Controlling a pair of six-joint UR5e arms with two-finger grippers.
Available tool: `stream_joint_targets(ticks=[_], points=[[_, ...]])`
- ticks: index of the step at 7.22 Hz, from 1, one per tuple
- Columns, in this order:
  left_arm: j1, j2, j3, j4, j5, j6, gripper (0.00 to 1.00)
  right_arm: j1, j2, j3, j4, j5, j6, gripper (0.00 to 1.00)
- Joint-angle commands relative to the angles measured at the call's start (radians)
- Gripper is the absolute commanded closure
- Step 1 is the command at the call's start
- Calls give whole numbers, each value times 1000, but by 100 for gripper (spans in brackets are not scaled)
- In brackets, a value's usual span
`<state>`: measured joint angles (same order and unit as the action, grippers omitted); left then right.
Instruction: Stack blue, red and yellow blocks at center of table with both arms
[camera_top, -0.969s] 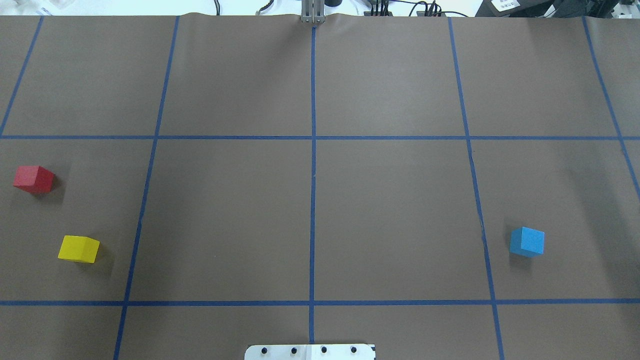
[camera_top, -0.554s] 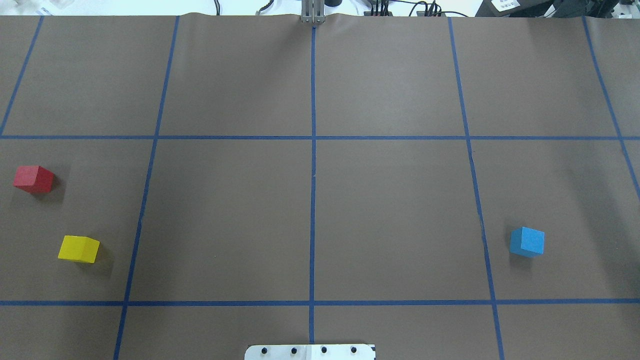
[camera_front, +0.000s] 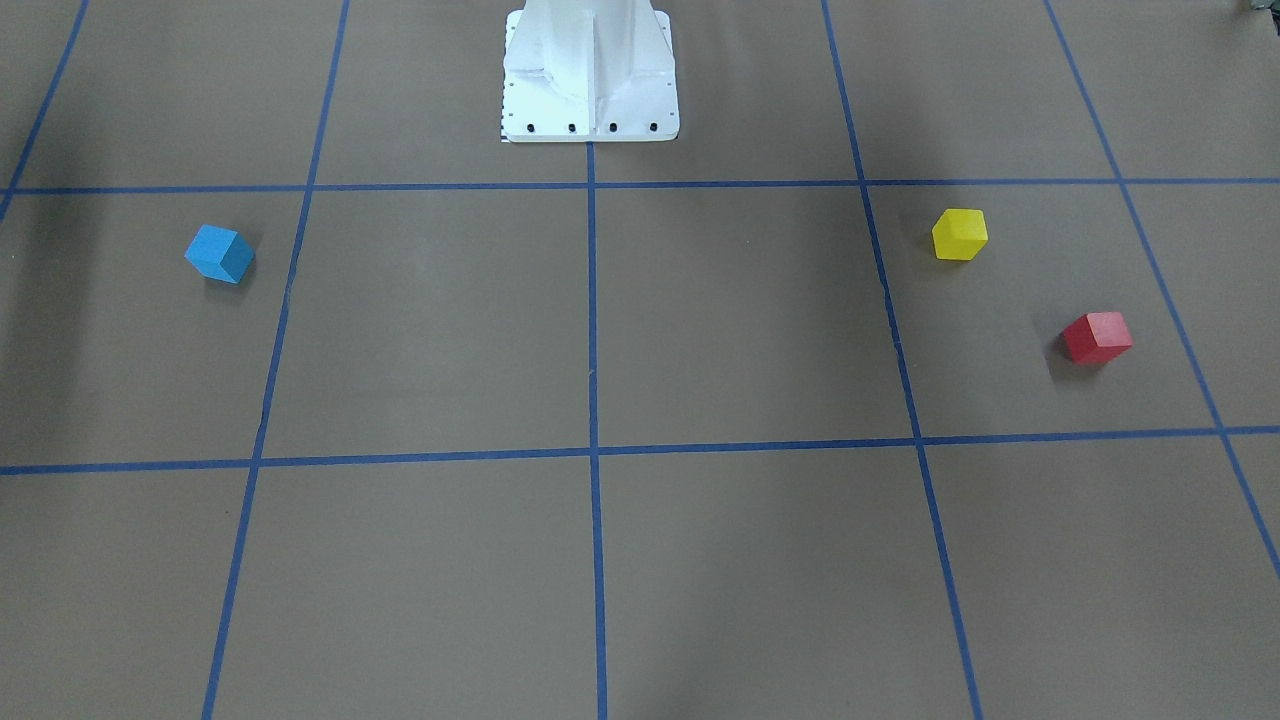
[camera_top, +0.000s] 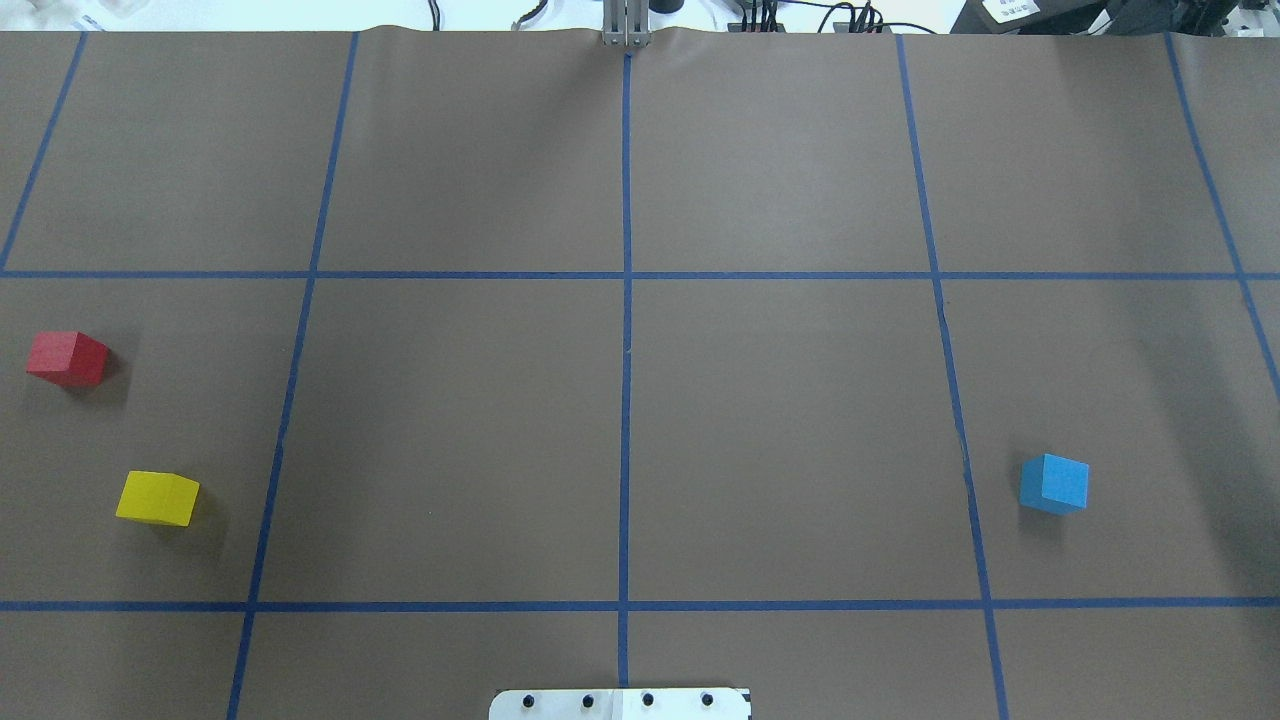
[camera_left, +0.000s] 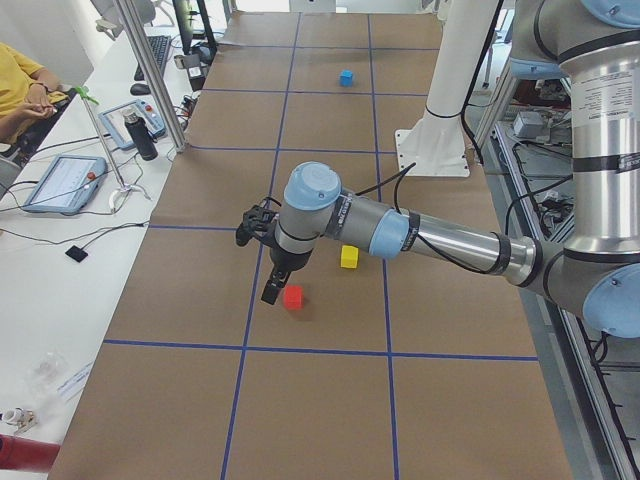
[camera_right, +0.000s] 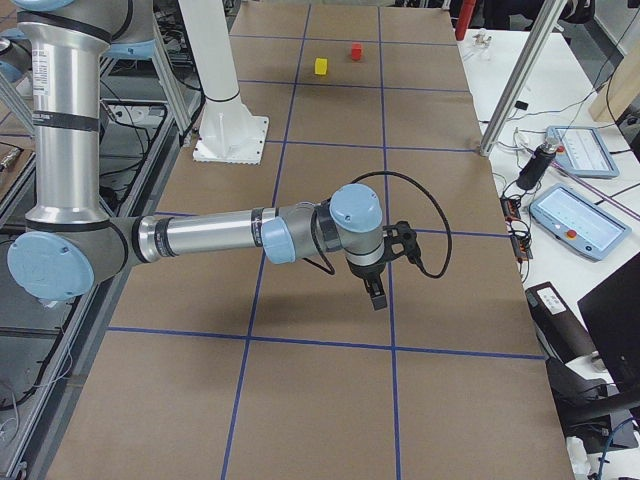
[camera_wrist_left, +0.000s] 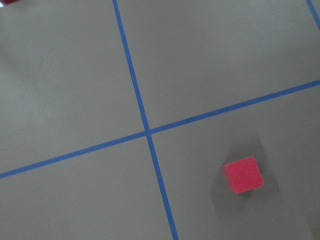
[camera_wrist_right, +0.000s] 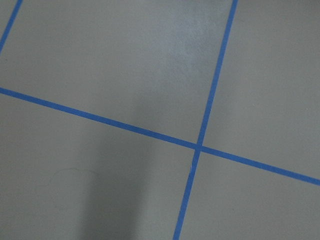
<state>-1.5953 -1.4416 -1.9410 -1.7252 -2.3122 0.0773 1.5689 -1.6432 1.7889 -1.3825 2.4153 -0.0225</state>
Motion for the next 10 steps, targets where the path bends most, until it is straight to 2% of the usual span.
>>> stream_joint_targets(ticks=[1,2,4,5,7,8,10], points=[[0,-10,10,-19,-4,2,0,-91,-19,16,180,25,350,0],[0,-10,10,-19,-4,2,0,-193,-42,29,274,-16,498,0],[0,-10,5,-20,-4,4,0,-420,-123,191,290,-192,762,0],[0,-11,8,-42,-4,2,0,-543,-133,219,290,-293,870,0],[0,-7,13,-66,-4,1,0,-798,-164,231,333,-520,1080,0],[0,-7,13,-67,-4,1,0,-898,-199,231,389,-604,1167,0],[0,-3,11,-68,-4,2,0,-1042,-213,241,396,-733,1289,0]])
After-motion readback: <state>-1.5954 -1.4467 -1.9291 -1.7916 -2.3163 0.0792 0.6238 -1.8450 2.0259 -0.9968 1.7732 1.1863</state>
